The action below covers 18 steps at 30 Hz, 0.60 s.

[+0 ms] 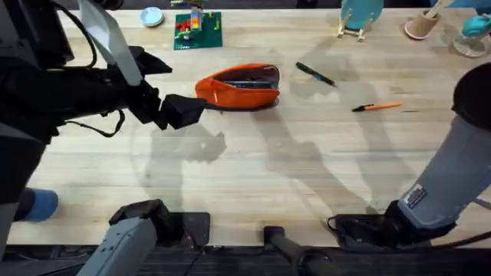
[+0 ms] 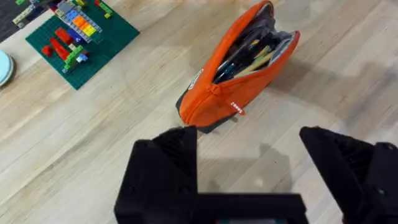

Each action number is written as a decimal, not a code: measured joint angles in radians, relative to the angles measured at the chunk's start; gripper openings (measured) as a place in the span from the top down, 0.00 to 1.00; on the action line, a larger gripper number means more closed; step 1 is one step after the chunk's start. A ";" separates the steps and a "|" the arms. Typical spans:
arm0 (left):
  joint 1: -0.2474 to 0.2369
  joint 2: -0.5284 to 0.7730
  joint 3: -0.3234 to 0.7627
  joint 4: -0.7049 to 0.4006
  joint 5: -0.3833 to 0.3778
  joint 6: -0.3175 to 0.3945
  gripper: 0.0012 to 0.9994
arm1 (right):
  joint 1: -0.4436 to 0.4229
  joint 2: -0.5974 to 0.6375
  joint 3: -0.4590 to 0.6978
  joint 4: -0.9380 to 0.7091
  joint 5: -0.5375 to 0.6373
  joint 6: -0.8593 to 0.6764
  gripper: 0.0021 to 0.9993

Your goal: Unzip the bag, pick up the pens from the table one at a time and place them inside, then zip the bag closed.

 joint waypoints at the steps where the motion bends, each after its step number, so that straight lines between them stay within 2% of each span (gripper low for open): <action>1: 0.000 0.000 0.000 0.000 0.000 0.000 0.01 | 0.000 0.000 0.000 0.002 0.003 0.000 0.00; 9: 0.000 0.000 0.000 0.000 0.000 0.000 0.01 | 0.000 0.013 0.003 0.037 0.066 -0.007 0.00; 18: 0.000 0.000 0.000 0.000 0.000 0.000 0.01 | -0.017 0.125 0.002 0.080 0.122 0.026 0.00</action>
